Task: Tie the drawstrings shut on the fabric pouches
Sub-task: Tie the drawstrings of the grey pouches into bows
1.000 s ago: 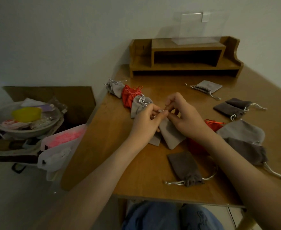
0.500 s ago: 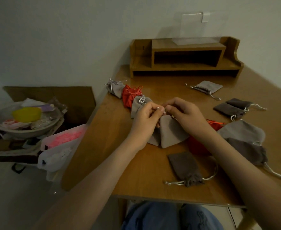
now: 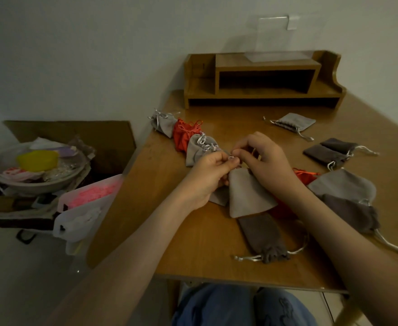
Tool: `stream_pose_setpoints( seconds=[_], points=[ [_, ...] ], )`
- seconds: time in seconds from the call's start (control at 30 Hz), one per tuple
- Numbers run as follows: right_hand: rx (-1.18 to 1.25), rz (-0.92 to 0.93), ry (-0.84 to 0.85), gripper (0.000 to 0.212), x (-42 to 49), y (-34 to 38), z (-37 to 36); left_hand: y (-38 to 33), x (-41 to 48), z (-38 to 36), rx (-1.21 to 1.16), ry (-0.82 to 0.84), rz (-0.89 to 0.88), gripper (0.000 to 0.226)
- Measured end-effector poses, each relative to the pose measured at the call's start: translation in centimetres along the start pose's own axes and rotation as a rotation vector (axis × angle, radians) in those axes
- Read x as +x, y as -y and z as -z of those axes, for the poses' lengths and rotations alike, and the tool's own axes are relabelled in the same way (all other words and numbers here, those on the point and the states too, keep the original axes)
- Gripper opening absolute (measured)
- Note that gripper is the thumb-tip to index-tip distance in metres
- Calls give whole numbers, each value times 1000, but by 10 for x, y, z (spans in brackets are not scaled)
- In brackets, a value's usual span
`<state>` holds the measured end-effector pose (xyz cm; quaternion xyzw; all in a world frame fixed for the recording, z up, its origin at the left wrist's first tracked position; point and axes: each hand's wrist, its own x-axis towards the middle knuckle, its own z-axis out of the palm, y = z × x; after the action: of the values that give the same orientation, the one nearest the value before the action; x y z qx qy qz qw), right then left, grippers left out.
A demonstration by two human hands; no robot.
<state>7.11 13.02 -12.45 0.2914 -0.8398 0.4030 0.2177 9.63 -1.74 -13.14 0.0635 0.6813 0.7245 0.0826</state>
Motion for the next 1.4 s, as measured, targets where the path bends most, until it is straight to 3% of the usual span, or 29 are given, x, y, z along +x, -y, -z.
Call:
stream_pose_setpoints(
  seconds=[0.3, 0.47, 0.73, 0.9, 1.33, 1.4],
  points=[
    [218, -220, 71, 19, 0, 6, 1, 2, -1, 0, 94, 22, -25, 16],
    [282, -220, 99, 7, -2, 7, 2, 3, -1, 0, 108, -7, -59, 18],
    [136, -152, 152, 15, -2, 5, 5, 3, 0, 0, 71, -15, -39, 20],
    [242, -214, 119, 12, -2, 7, 8, -2, -2, -4, -6, -25, 20, 24],
    [206, -145, 28, 7, -3, 7, 3, -5, 1, -4, -152, -49, 106, 17],
    [199, -116, 15, 15, -4, 9, 3, -5, 2, -4, -172, -79, 98, 20]
  ],
)
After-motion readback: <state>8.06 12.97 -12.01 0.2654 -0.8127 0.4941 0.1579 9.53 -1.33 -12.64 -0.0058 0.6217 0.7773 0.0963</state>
